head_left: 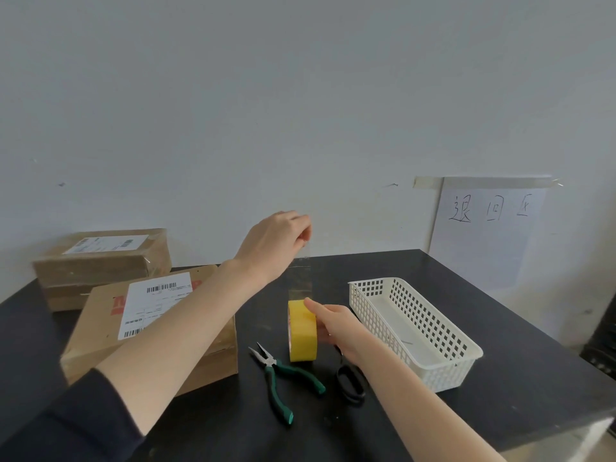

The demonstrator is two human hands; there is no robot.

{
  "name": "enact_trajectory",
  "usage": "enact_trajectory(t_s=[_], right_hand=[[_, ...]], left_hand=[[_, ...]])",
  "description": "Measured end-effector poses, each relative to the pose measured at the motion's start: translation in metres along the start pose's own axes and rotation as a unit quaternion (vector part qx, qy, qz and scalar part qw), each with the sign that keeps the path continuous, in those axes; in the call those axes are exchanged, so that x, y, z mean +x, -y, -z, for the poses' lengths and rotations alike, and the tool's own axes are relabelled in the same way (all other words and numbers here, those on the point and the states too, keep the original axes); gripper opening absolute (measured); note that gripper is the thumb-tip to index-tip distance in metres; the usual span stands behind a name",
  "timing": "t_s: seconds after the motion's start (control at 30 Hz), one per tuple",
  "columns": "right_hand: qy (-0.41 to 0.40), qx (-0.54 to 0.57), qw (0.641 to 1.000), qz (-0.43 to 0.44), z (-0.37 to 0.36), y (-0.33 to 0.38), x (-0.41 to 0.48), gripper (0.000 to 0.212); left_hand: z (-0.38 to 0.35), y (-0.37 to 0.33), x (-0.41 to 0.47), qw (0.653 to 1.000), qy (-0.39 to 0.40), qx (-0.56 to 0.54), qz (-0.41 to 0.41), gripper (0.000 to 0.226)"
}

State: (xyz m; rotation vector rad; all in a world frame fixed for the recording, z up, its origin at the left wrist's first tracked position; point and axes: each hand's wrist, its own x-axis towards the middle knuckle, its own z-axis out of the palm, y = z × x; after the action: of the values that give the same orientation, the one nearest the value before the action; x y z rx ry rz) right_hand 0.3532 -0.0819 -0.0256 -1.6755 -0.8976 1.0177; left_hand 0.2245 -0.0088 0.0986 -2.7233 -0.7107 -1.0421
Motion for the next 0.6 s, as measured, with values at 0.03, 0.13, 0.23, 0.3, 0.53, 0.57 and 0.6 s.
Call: enact_trajectory(t_s=[0.03, 0.13, 0.23, 0.3, 0.53, 0.57, 0.6], right_hand=[[0.002, -0.027, 1.0, 0.005, 0.006, 0.002, -0.002, 0.054], [0.016, -0.118, 0.992, 0.033, 0.025, 0.004, -0.008, 0.043], [0.001, -0.197, 0.979, 0.056, 0.035, 0.001, -0.012, 0.046], [-0.042, -0.307, 0.948, 0.075, 0.039, -0.004, -0.013, 0.049], [-0.039, -0.559, 0.826, 0.062, 0.044, -0.018, -0.022, 0.056], [-0.037, -0.577, 0.814, 0.057, 0.044, -0.019, -0.023, 0.055], [-0.037, -0.592, 0.804, 0.05, 0.044, -0.02, -0.025, 0.054]], left_hand=[[0.0, 0.0, 0.0, 1.0, -0.004, 0.004, -0.001, 0.006], [-0.001, 0.0, -0.002, 1.0, -0.013, 0.012, -0.003, 0.005], [0.0, -0.001, -0.003, 1.0, -0.017, 0.012, -0.007, 0.005], [0.0, -0.002, -0.003, 1.0, -0.018, 0.009, -0.006, 0.006], [0.0, -0.006, -0.004, 1.0, -0.018, -0.002, -0.006, 0.006], [0.001, -0.007, -0.005, 1.0, -0.019, -0.002, -0.007, 0.006], [0.001, -0.008, -0.005, 1.0, -0.019, -0.003, -0.009, 0.006]])
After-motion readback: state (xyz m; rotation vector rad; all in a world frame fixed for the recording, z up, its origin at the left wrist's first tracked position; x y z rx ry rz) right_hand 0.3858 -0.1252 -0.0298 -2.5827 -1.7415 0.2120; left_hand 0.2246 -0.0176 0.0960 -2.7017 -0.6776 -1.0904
